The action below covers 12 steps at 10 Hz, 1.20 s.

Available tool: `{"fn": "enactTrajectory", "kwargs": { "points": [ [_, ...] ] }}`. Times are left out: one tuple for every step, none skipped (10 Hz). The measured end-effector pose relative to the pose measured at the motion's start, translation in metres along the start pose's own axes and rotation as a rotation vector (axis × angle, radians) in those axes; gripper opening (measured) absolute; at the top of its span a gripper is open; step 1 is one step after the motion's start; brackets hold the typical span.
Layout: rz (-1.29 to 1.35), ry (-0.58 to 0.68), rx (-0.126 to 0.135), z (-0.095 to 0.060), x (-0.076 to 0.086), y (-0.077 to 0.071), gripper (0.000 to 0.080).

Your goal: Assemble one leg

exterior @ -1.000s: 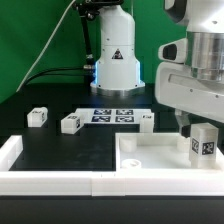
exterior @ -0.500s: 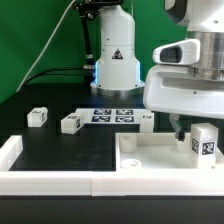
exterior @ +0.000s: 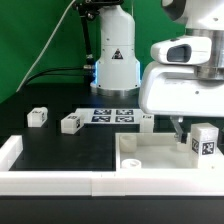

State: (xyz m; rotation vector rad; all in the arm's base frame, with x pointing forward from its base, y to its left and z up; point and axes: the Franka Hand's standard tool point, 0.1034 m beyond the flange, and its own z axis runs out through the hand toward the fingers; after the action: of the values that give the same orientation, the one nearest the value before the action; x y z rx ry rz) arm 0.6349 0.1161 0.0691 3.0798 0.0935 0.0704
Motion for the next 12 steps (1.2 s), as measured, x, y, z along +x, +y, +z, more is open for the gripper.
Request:
{"fn": "enactTrajectory", "kwargs": {
  "points": [
    [0.000, 0.000, 0.000, 0.0002, -0.0001, 0.0002, 0.0399],
    [0.012, 0.000, 0.000, 0.0005, -0.0002, 0.0002, 0.0288],
    [0.051, 0.000, 0.000, 0.0005, -0.0002, 0.0002, 0.0288],
    [0.057, 0.000, 0.000, 0.0005, -0.0002, 0.0002, 0.0288],
    [0.151, -0.001, 0.001, 0.0012, -0.0004, 0.0000, 0.0288],
    [0.316, 0.002, -0.001, 0.0013, 0.0001, 0.0003, 0.0288],
    [0.441, 0.002, -0.002, 0.0010, 0.0001, -0.0011, 0.0288],
    [0.547, 0.002, 0.001, 0.0010, 0.0001, -0.0015, 0.0288],
    [0.704, -0.002, 0.008, 0.0012, 0.0003, 0.0011, 0.0288],
    [0.843, -0.008, 0.011, 0.0015, -0.0003, 0.0024, 0.0288],
    [0.958, -0.016, 0.015, 0.0018, -0.0012, 0.0031, 0.0289],
    [1.109, -0.026, 0.011, 0.0018, -0.0025, 0.0041, 0.0289]
  ]
}}
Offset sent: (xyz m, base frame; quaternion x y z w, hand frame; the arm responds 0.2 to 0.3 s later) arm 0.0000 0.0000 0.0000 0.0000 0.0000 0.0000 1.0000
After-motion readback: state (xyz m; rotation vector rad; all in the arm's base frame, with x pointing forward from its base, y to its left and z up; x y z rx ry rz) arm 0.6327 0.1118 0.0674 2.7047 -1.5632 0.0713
